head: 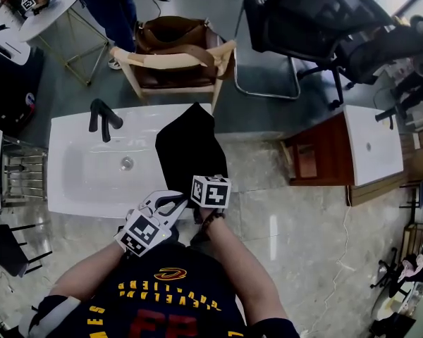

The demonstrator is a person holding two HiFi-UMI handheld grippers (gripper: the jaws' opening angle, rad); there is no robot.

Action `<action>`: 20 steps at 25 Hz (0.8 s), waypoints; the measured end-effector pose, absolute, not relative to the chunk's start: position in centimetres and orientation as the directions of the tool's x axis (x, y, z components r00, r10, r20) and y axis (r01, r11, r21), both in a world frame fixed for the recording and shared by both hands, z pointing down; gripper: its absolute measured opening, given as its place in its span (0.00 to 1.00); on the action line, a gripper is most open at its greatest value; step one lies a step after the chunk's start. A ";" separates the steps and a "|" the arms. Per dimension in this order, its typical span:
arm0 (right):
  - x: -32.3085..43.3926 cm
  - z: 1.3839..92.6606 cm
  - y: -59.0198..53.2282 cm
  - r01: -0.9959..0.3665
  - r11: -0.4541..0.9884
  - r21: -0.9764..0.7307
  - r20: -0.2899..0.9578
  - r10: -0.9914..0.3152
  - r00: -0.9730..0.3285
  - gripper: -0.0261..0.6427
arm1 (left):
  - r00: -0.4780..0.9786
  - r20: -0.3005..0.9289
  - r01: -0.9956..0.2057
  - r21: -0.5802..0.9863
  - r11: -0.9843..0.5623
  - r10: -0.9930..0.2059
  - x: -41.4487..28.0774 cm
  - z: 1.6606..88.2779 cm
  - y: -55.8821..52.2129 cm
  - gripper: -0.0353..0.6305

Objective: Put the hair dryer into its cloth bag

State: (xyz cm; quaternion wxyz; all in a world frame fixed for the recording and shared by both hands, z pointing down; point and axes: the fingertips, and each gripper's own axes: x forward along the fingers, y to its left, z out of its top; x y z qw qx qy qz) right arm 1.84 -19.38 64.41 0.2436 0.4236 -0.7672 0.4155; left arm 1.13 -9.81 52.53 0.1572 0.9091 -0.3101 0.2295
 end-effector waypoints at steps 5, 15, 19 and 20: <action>2.8 62.2 -18.8 -0.822 0.310 -0.477 0.694 -0.441 -0.569 0.38 | 0.691 0.502 -0.679 0.204 -0.705 -0.520 0.0 52.6 -10.9 0.08; 8.7 58.9 -14.7 -0.736 0.182 -0.652 0.591 -0.485 -0.644 0.38 | 0.676 0.491 -0.728 0.325 -0.604 -0.550 -0.6 53.3 -11.6 0.08; 11.1 57.8 -12.3 -0.736 0.171 -0.655 0.584 -0.505 -0.636 0.38 | 0.667 0.530 -0.719 0.275 -0.638 -0.523 0.2 54.0 -9.8 0.08; 11.5 57.4 -11.8 -0.737 0.176 -0.652 0.582 -0.507 -0.636 0.38 | 0.658 0.541 -0.721 0.254 -0.645 -0.524 0.3 54.0 -9.4 0.08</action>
